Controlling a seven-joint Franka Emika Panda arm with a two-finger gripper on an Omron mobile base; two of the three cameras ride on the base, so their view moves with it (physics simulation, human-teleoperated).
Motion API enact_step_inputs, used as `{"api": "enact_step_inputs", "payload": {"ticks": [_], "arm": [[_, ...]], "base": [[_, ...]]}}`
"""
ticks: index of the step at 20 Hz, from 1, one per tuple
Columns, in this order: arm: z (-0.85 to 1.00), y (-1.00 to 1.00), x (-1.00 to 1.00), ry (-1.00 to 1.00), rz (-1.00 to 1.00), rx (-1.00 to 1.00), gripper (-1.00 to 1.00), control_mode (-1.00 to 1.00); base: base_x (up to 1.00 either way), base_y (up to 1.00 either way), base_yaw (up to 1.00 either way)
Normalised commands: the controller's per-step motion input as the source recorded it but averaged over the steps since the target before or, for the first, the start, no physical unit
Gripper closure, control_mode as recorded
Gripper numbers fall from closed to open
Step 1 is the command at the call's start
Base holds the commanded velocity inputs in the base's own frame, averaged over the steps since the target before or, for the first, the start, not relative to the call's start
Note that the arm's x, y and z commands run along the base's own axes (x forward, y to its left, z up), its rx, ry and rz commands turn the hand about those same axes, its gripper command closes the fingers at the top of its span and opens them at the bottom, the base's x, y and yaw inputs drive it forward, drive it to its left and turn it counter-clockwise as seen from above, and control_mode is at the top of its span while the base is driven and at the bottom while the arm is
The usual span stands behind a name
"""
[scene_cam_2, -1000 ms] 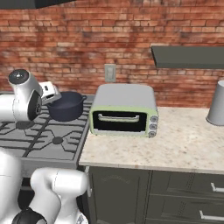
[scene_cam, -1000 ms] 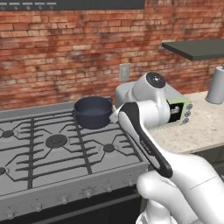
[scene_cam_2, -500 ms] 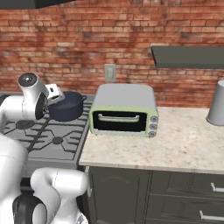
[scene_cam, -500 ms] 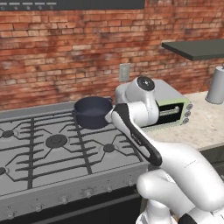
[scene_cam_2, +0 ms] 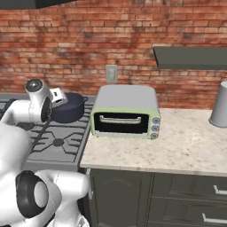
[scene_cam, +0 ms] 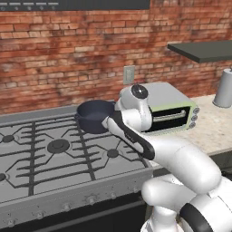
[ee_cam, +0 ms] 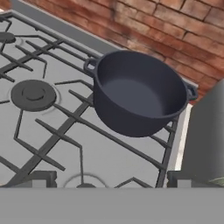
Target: Move the pot and pan from the stove into the sink.
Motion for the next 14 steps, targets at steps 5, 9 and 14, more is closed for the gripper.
{"api": "enact_step_inputs", "payload": {"ticks": [5, 9, 14], "arm": [[-0.28, 0.18, 0.43, 0.0, 0.0, 0.0, -1.0, -1.0], [-0.22, 0.1, 0.42, 0.0, -0.01, -0.01, -1.0, -1.0], [-0.17, 0.02, 0.41, 0.0, -0.03, -0.02, -1.0, -1.0]], "base": [[0.0, 0.0, 0.0], [0.0, 0.0, 0.0], [0.0, 0.0, 0.0]]}}
